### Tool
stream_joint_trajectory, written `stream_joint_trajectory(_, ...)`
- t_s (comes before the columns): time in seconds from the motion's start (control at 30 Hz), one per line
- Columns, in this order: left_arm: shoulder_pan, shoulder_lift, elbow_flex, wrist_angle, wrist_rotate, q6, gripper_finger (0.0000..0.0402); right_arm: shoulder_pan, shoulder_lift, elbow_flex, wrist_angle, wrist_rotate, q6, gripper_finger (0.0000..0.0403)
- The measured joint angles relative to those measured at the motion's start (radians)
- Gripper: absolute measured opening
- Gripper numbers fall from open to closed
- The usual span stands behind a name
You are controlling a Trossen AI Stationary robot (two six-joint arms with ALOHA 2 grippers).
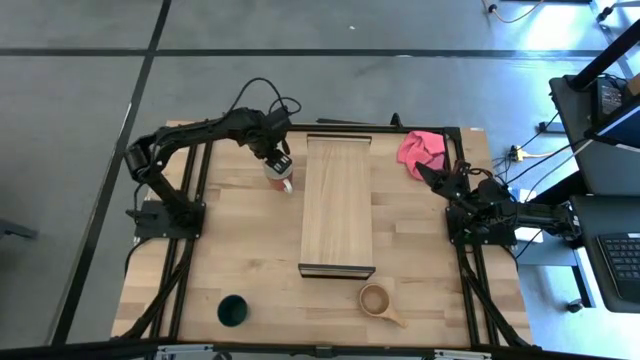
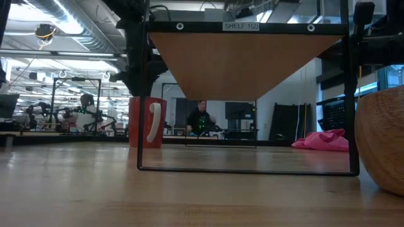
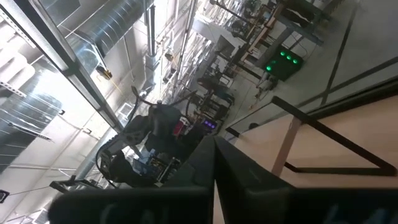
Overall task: Stack small to large cups/mugs on shelf
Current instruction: Put the red mug on the shelf
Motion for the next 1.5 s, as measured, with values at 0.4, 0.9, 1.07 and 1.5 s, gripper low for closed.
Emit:
stream_joint_trajectory(0.4,0.032,0.001,0.000,0.044,-0.005,0.051,0.0148,0.000,0.000,0.000,0.001,0.000,0.022,0.0010)
stream_joint_trajectory(0.9,0.051,0.000,-0.041,0.036,-0.004,0.052,0.0148,0.000,0.000,0.000,0.001,0.000,0.021,0.0010)
stream_joint_trajectory(1.07,0.051,0.000,-0.042,0.035,-0.004,0.051,0.0143,0.000,0.000,0.000,0.001,0.000,0.020,0.0010)
stream_joint_trajectory(1.5,0.047,0.000,-0.042,0.015,0.024,0.042,0.0036,0.000,0.000,0.000,0.001,0.000,0.018,0.0010)
